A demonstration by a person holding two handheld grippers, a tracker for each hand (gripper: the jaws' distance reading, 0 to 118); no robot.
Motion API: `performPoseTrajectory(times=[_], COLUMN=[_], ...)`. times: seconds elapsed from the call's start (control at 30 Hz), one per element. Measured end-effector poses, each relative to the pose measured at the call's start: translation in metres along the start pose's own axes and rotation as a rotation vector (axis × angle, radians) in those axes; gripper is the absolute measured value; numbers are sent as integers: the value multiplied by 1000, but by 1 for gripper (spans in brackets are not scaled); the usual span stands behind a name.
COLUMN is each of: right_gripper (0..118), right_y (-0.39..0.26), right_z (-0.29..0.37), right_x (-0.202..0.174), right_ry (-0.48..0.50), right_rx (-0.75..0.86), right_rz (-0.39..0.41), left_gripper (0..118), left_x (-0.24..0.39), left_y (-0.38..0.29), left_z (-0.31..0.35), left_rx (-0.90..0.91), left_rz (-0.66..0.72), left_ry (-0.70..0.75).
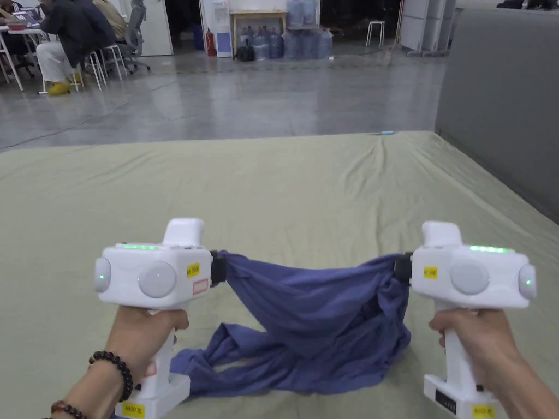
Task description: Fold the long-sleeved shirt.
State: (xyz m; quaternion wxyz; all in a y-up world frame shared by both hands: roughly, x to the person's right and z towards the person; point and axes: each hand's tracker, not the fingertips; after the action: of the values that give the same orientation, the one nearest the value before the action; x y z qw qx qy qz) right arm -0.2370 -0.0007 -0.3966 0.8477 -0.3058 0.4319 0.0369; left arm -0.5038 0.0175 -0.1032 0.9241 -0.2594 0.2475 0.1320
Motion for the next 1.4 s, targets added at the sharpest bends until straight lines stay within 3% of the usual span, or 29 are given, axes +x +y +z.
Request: performPoseTrajectory(times=[0.2,0.47,0.67,0.83,1.07,1.13,1.3,1.4], right_gripper=[1,1,1,1,1,1,1,1], right_y=[125,284,324,295,176,143,72,21], right_z=[30,26,41,8,-107,-125,-97,-55], right_x=[-39,-103,-124,-110,-71,-60,-35,-28], right_ry=[29,19,14,4,-42,-34,66,65], right_rx=[152,329,406,352,65,14,2,-15], right_rz=[119,248,252,233,206,168,42,122], left_gripper=[0,0,0,0,0,0,0,0], left_x=[-13,-38,-43,-48,-56,-59,-61,-51], left_y=[116,272,308,280,168,138,67,4], left_z=[53,101,114,79,-23,-39,-13,28], left_rx=[180,355,423,378,140,95,45,-18], left_rz=[-74,-67,-59,-67,-83,-72,31,-22], left_ry=[103,253,273,258,221,205,115,112])
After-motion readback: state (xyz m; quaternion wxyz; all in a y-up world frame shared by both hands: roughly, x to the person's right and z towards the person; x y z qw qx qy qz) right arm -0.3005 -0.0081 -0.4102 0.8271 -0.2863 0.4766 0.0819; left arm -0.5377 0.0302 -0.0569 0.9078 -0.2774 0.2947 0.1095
